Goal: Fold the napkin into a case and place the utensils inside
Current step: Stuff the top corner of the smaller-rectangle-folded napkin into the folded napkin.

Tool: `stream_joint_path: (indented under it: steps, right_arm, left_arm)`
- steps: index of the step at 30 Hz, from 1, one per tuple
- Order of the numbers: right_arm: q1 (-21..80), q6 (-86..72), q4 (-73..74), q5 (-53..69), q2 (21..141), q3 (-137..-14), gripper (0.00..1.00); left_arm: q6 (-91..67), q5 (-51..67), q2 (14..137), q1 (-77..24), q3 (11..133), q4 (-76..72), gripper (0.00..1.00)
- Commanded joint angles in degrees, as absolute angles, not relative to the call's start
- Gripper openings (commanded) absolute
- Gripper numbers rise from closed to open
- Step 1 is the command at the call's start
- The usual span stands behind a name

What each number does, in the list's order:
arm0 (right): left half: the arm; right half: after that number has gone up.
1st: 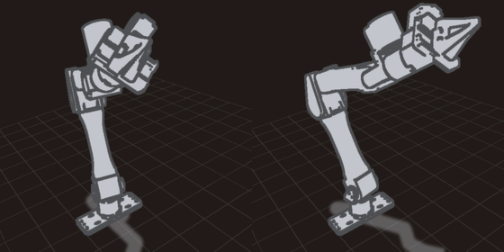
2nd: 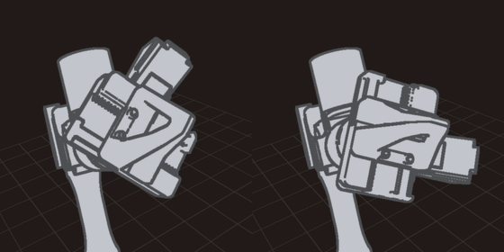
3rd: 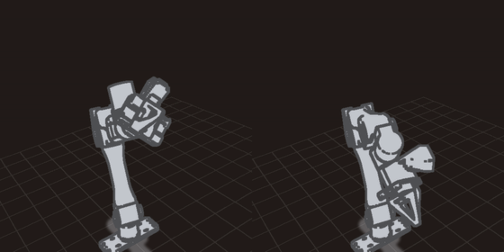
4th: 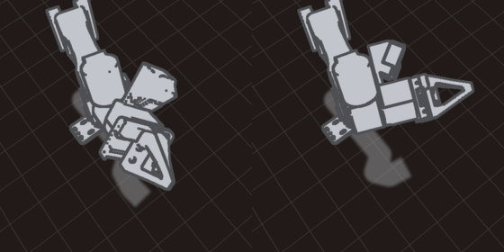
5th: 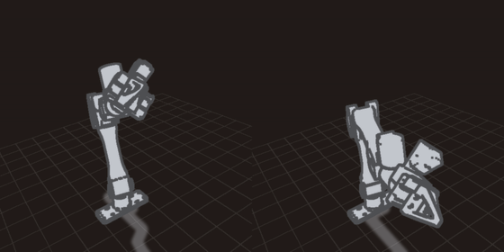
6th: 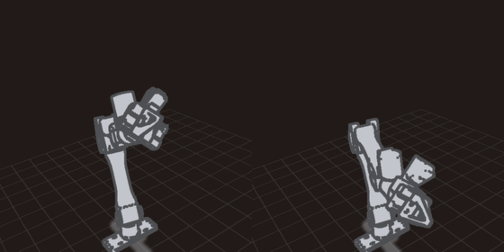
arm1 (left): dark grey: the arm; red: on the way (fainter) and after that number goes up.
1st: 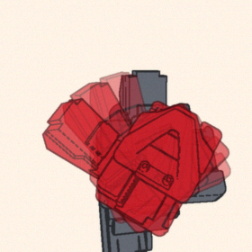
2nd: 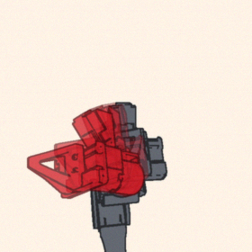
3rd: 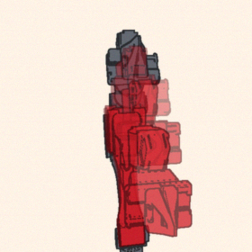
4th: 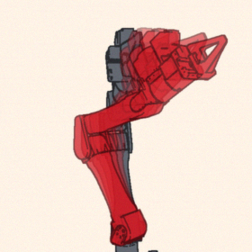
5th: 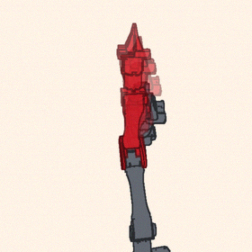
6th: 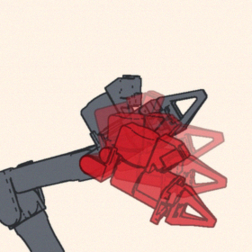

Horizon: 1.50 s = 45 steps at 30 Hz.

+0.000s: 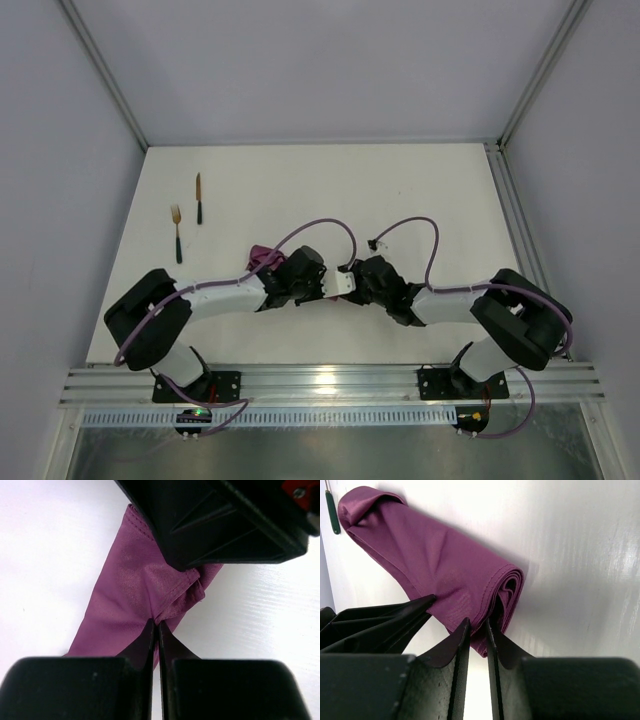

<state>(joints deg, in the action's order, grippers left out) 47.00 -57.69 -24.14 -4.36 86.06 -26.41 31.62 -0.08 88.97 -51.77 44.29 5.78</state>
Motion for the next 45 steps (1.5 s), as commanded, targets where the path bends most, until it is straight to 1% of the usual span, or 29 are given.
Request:
stream_joint_path:
  steps: [1, 5, 7, 8, 9, 15, 16, 19, 21, 24, 25, 27, 28, 33, 35, 36, 39, 41, 42, 43, 45]
  right_arm:
    - [46.8, -54.8, -23.1, -5.5, 82.9, -29.2, 0.23]
    - [46.8, -53.9, -22.9, -3.7, 83.2, -30.7, 0.23]
    - [46.8, -53.9, -23.3, -3.3, 83.8, -31.3, 0.23]
    - [46.8, -53.9, -23.3, -3.2, 84.3, -31.5, 0.24]
    - [46.8, -54.0, -23.6, -3.1, 85.1, -31.6, 0.24]
    - [46.8, -54.7, -24.8, -3.1, 87.4, -32.1, 0.26]
    - [46.8, -54.7, -24.8, -3.1, 87.8, -32.1, 0.26]
    - [46.8, -54.8, -24.8, -3.3, 88.4, -31.9, 0.27]
    - [46.8, -55.1, -25.0, -3.8, 88.7, -31.7, 0.26]
    - [46.8, -55.4, -25.6, -3.9, 89.3, -31.6, 0.22]
    - [46.8, -55.4, -25.7, -3.6, 89.6, -31.6, 0.22]
    - [46.8, -55.4, -25.9, -3.3, 89.7, -31.5, 0.22]
    - [46.7, -55.4, -25.8, -3.3, 89.6, -31.5, 0.22]
    - [46.8, -54.4, -24.8, -3.3, 87.8, -31.5, 0.22]
    - [46.8, -54.1, -24.7, -2.9, 87.5, -31.7, 0.22]
    - [46.8, -54.0, -24.6, -2.6, 87.6, -32.2, 0.22]
    - [46.8, -54.0, -24.7, -2.4, 89.2, -33.2, 0.22]
    - [46.8, -54.3, -25.0, -2.5, 89.8, -33.3, 0.22]
    - [46.8, -54.4, -25.1, -2.5, 89.9, -33.2, 0.22]
    - [46.8, -54.5, -25.3, -2.7, 89.8, -33.0, 0.22]
    - [46.8, -54.7, -25.3, -2.9, 89.2, -32.3, 0.22]
  left_arm:
    - [30.3, -2.1, 84.6, -51.4, 43.7, 1.4, 0.00]
    - [30.1, -2.5, 82.9, -51.3, 43.9, 1.6, 0.00]
    - [30.2, -2.4, 83.1, -51.3, 43.9, 1.8, 0.03]
    - [30.1, -2.3, 83.2, -51.3, 43.9, 1.8, 0.08]
    - [30.3, -2.2, 83.5, -51.2, 43.9, 1.8, 0.09]
    - [30.5, -2.2, 86.9, -50.9, 43.9, 1.4, 0.10]
    - [30.2, -2.0, 87.4, -50.9, 43.9, 1.5, 0.16]
    - [29.9, -1.3, 87.7, -50.8, 44.0, 1.6, 0.28]
    - [29.7, -1.3, 88.0, -50.8, 44.1, 1.1, 0.28]
    - [29.9, -1.5, 89.0, -50.8, 44.5, 0.8, 0.20]
    - [30.0, -1.4, 89.3, -50.8, 44.6, 1.0, 0.12]
    - [30.1, -1.6, 89.7, -50.8, 44.8, 1.3, 0.06]
    - [30.1, -1.6, 89.6, -50.8, 44.7, 1.2, 0.00]
    - [29.4, -2.9, 87.5, -50.7, 43.5, -0.7, 0.00]
    - [28.6, -2.5, 85.5, -50.6, 42.9, -1.8, 0.06]
    - [28.3, -2.3, 85.2, -50.5, 43.0, -1.8, 0.11]
    - [28.0, -2.2, 85.8, -50.5, 43.3, -1.8, 0.14]
    - [28.3, -1.8, 87.6, -50.5, 44.1, -0.6, 0.09]
    - [28.6, -1.9, 88.2, -50.6, 44.5, -0.3, 0.02]
    - [28.6, -1.9, 88.5, -50.5, 44.5, -0.2, 0.00]
    - [28.8, -2.4, 88.4, -50.5, 43.9, -0.7, 0.00]
